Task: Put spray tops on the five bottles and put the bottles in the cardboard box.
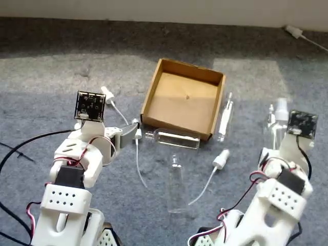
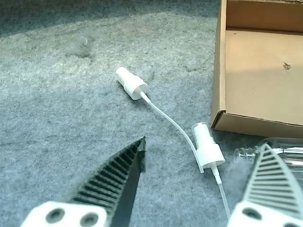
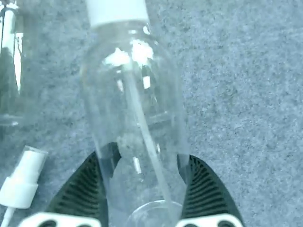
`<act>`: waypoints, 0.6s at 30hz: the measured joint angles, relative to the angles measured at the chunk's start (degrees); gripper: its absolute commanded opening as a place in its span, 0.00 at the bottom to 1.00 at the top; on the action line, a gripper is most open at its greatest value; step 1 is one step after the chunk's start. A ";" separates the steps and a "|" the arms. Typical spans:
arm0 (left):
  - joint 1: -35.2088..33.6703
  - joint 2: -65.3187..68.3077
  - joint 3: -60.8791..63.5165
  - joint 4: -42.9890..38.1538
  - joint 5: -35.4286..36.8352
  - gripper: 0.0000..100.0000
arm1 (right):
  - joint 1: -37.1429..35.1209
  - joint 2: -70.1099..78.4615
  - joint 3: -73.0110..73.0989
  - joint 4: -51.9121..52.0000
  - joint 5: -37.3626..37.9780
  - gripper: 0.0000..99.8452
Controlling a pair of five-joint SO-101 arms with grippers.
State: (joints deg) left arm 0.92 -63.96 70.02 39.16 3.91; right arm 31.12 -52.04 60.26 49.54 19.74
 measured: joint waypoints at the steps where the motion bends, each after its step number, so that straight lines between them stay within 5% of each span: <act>1: 0.00 0.00 0.00 0.00 0.00 0.33 | 0.00 4.13 -3.78 0.18 -0.26 0.01; 7: 0.00 0.00 0.00 0.00 0.00 0.33 | 3.52 30.15 -23.65 0.79 -0.26 0.01; 18: 0.00 0.00 0.00 0.00 0.00 0.33 | 8.70 64.00 -46.59 0.88 10.64 0.01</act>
State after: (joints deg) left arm 0.92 -63.96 70.02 39.16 3.91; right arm 39.82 11.96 13.67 50.42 30.37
